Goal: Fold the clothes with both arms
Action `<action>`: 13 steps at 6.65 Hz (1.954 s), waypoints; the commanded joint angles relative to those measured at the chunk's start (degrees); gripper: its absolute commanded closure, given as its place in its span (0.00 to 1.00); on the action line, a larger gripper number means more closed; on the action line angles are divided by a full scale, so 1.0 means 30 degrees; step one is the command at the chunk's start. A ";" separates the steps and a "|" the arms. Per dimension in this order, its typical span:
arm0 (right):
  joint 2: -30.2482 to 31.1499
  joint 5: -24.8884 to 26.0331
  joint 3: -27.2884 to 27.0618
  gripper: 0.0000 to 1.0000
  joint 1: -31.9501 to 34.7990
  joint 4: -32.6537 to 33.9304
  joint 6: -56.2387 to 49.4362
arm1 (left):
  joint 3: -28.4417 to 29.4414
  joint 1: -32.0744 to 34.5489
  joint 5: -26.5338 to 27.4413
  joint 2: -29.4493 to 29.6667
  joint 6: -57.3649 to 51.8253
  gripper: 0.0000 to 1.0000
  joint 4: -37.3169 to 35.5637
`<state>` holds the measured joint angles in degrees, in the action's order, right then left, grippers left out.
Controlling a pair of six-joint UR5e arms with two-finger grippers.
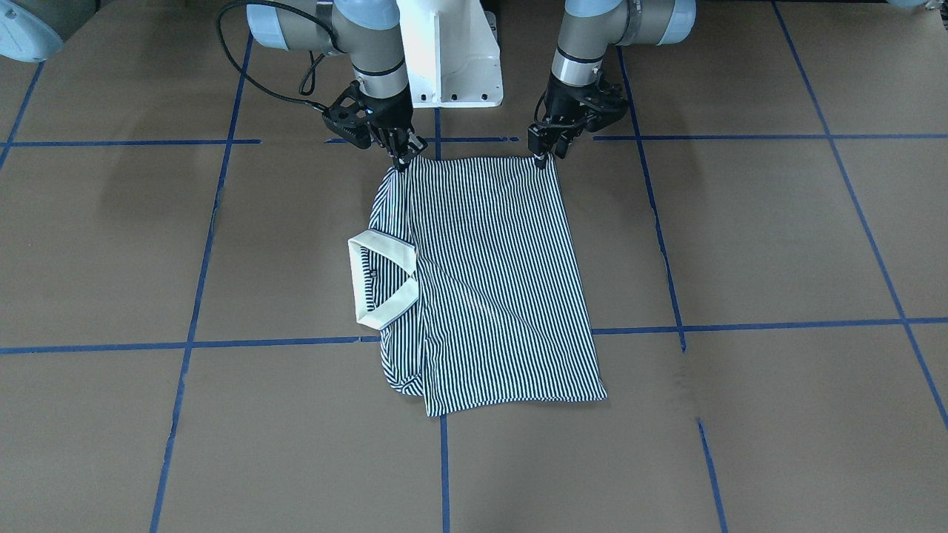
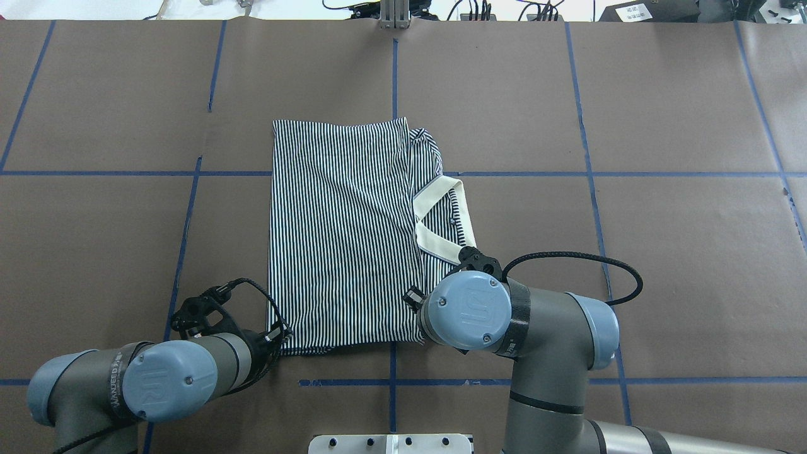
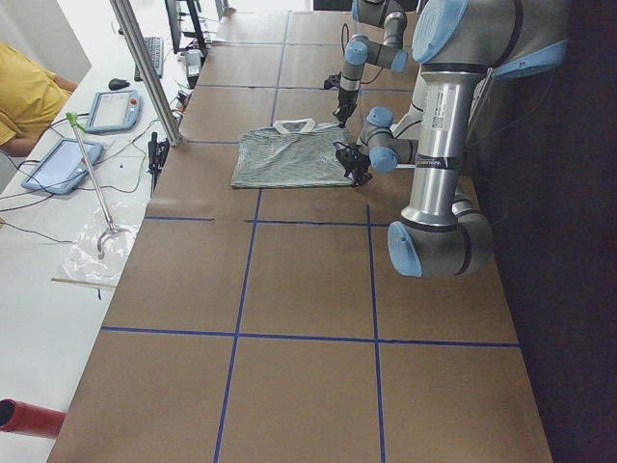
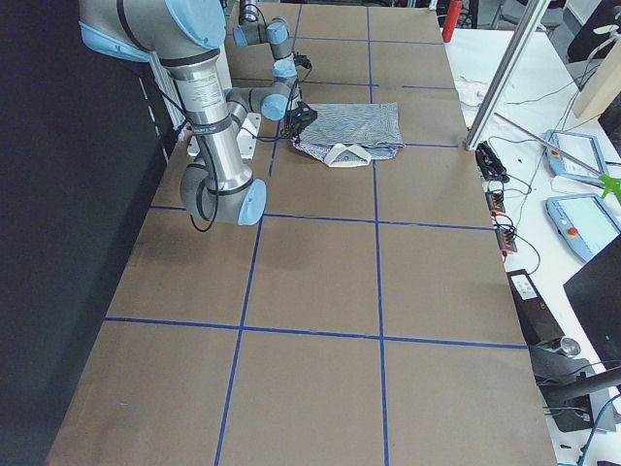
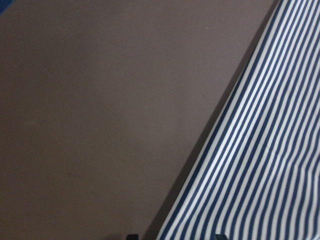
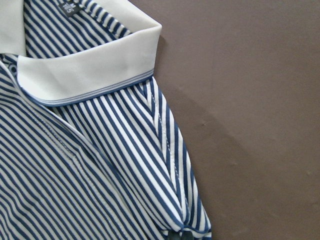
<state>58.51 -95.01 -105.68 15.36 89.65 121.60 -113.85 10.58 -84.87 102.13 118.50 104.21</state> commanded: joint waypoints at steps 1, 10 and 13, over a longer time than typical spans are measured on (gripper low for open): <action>-0.0021 0.0000 0.0010 1.00 0.0007 0.0000 0.0012 | -0.0077 -0.0041 -0.0068 0.0176 -0.0037 1.00 -0.0225; -0.1525 -0.1719 -0.3003 1.00 0.3917 0.4367 -0.1472 | -0.5395 0.3517 -0.2295 0.1776 -0.3858 1.00 -0.4854; -0.4459 -0.2108 0.5573 1.00 0.5568 -0.1889 -0.1510 | -0.0037 0.6336 -0.2237 0.3866 -0.6706 1.00 -0.2529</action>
<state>49.29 -100.67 -99.81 30.14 90.38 117.41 -120.11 26.26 -91.57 112.27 102.17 92.17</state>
